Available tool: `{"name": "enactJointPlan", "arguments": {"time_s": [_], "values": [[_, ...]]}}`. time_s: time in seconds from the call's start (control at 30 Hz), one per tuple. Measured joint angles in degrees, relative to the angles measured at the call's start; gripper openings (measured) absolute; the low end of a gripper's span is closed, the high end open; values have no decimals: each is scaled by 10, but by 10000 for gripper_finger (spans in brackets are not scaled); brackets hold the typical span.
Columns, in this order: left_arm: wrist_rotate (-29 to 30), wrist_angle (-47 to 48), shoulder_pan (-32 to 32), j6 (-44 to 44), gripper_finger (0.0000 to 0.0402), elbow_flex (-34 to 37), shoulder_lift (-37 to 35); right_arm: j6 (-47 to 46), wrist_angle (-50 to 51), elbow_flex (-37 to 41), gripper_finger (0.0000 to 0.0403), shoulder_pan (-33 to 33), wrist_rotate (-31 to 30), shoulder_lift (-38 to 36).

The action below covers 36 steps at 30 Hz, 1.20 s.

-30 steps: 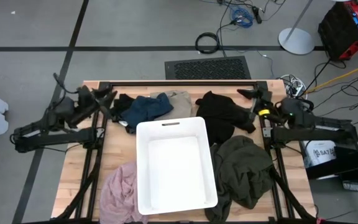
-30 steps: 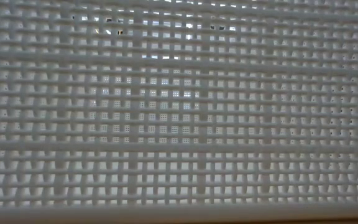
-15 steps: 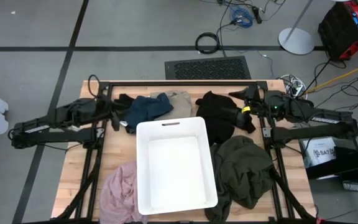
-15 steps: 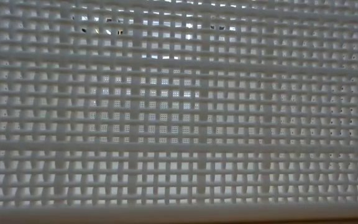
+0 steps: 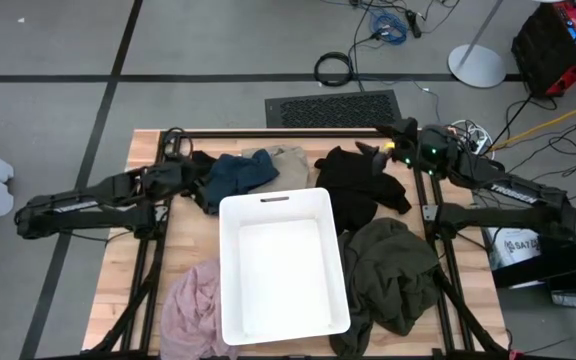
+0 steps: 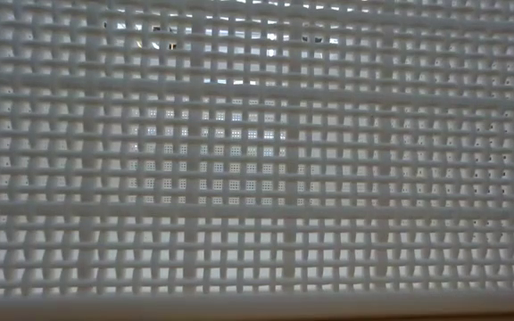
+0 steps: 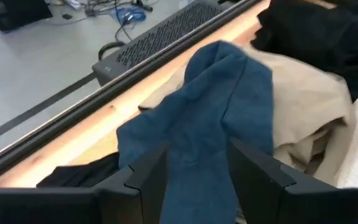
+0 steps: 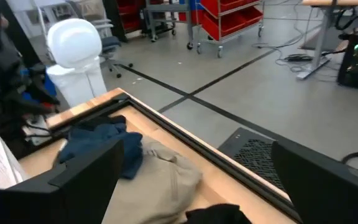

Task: Sort clothes
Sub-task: Put the blue shorts into the white laundry bin

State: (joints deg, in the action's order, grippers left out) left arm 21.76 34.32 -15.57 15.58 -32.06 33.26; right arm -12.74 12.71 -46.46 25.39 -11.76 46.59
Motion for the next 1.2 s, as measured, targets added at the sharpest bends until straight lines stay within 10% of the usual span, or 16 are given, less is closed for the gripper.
{"name": "enactJointPlan", "arguments": {"time_s": [0.37, 0.73, 1.2], "values": [[-159, -14, -26, -57, 171, 16, 5, -1, -26, 0, 396, 28, 51, 45], [21, -54, -105, -9, 171, 16, 4, -9, -184, -12, 396, 57, 185, 193], [-48, -87, -153, 51, 171, 16, 4, -49, 28, -381, 396, 64, 230, 524]]}}
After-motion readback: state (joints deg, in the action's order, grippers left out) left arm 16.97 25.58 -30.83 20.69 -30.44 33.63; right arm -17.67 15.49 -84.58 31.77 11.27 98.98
